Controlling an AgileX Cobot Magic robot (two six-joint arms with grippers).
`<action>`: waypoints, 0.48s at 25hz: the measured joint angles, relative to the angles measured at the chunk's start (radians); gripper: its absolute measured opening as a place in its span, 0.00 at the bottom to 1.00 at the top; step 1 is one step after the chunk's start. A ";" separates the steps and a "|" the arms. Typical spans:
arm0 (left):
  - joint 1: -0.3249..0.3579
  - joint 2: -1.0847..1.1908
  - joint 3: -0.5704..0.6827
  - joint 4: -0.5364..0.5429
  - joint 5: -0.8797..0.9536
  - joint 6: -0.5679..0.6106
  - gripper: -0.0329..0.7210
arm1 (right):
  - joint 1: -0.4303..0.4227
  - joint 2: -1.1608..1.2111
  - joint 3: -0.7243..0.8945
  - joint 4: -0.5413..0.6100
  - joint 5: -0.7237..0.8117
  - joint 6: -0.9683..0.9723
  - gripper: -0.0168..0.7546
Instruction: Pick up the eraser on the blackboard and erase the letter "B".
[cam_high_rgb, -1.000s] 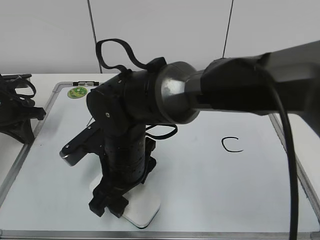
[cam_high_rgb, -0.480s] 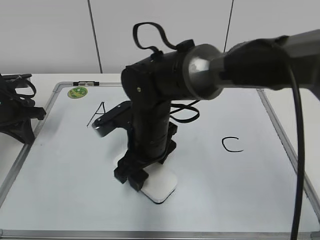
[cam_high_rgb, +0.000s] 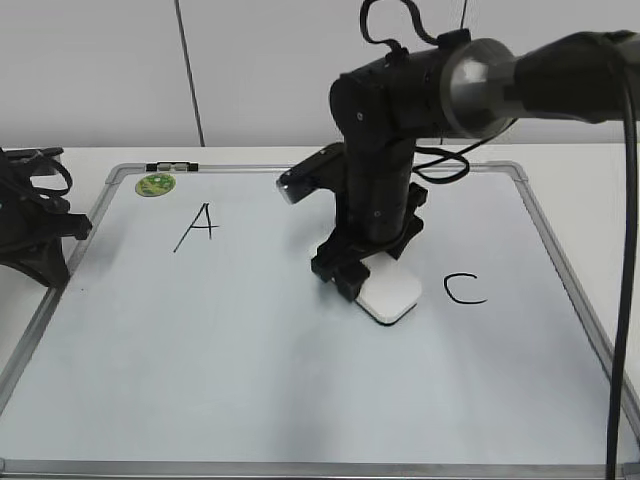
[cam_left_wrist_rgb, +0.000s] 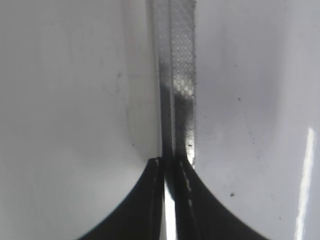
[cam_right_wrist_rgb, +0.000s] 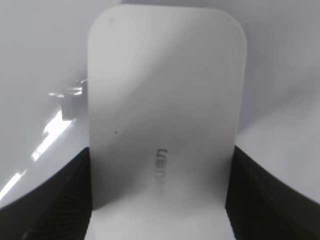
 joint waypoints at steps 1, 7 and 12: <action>0.000 0.000 0.000 0.000 0.000 0.000 0.06 | -0.002 0.001 -0.032 -0.007 0.019 0.000 0.74; 0.000 0.000 0.000 0.000 0.000 0.000 0.06 | -0.002 -0.015 -0.194 -0.009 0.142 0.000 0.74; 0.000 0.000 0.000 0.000 0.000 0.000 0.06 | -0.033 -0.075 -0.206 -0.025 0.168 0.000 0.74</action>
